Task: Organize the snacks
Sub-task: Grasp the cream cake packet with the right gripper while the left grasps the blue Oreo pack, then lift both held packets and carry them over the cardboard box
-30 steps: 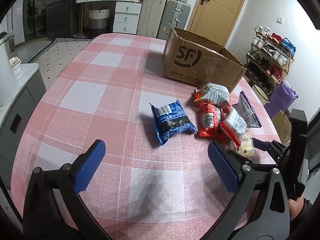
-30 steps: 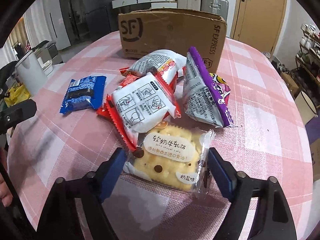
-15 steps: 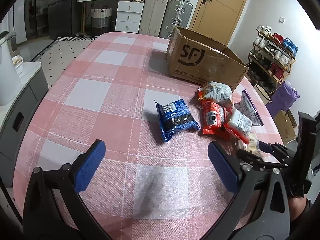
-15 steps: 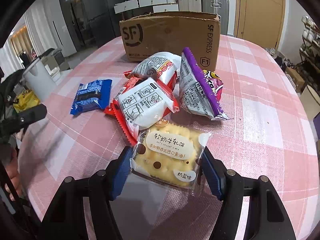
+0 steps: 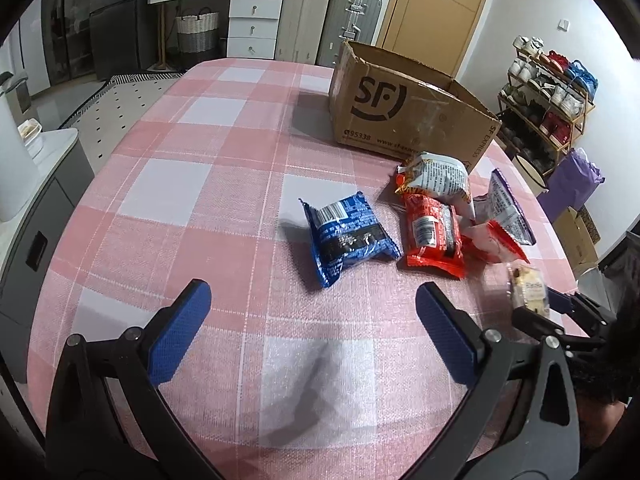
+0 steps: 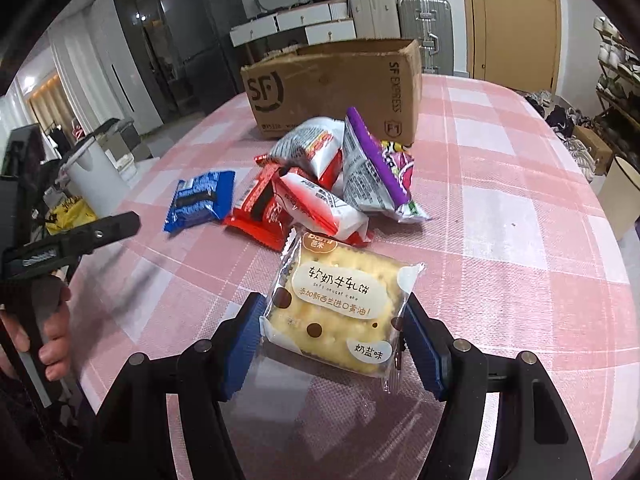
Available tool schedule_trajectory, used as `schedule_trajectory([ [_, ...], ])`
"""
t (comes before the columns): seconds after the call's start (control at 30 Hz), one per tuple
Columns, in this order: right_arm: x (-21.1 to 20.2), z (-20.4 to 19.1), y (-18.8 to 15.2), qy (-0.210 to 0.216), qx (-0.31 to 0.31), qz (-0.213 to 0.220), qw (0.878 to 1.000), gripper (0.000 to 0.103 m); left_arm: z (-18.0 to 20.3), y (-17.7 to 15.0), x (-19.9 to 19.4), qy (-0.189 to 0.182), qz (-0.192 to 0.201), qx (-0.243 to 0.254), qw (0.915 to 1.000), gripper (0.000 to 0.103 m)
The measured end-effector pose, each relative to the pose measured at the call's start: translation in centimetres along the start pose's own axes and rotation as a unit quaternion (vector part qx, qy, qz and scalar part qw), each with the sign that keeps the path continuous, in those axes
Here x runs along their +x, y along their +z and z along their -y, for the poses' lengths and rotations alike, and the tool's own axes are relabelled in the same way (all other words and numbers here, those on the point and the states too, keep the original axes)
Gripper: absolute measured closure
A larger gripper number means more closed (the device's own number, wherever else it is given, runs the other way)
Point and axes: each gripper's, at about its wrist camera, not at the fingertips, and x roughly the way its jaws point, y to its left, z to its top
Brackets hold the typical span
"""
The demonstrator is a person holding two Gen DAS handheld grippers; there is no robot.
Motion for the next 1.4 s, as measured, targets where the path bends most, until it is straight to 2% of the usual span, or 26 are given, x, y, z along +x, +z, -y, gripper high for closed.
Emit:
schedule_trajectory([
  [0.37, -2.6, 1.4, 0.1, 0.021, 0.03, 0.035, 0.999, 0.035, 1.0, 2.2, 3.8, 0.005, -0.033, 0.007, 0.9994, 0.001],
  [0.5, -3.4, 2.1, 0.2, 0.024, 0.04, 0.047, 0.998, 0.035, 1.3, 3.2, 6.0, 0.009, -0.053, 0.001, 0.9986, 0.001],
  [0.8, -4.1, 3.0, 0.4, 0.026, 0.051, 0.059, 0.997, 0.035, 1.5, 4.6, 9.2, 0.015, -0.069, -0.011, 0.9974, 0.002],
  [0.9, -4.0, 3.4, 0.4, 0.028, 0.056, 0.058, 0.996, 0.035, 1.4, 4.7, 9.4, 0.015, -0.062, -0.008, 0.9979, 0.013],
  [0.93, -4.0, 3.4, 0.4, 0.028, 0.057, 0.058, 0.996, 0.035, 1.5, 4.8, 9.3, 0.009, -0.059, -0.005, 0.9982, 0.026],
  [0.97, -3.9, 3.5, 0.4, 0.028, 0.058, 0.057, 0.996, 0.035, 1.5, 4.8, 9.2, -0.003, -0.055, 0.002, 0.9985, 0.055],
  [1.07, -3.8, 3.6, 0.4, 0.029, 0.059, 0.057, 0.996, 0.035, 1.5, 5.0, 9.2, -0.027, -0.064, 0.015, 0.9975, 0.062],
  [1.13, -3.8, 3.6, 0.5, 0.029, 0.058, 0.056, 0.996, 0.035, 1.0, 4.9, 9.1, -0.038, -0.06, 0.008, 0.9974, 0.063],
  [1.4, -4.3, 3.1, 0.6, 0.026, 0.053, 0.061, 0.996, 0.035, 0.6, 4.7, 8.7, -0.044, -0.058, 0.007, 0.9973, 0.063],
])
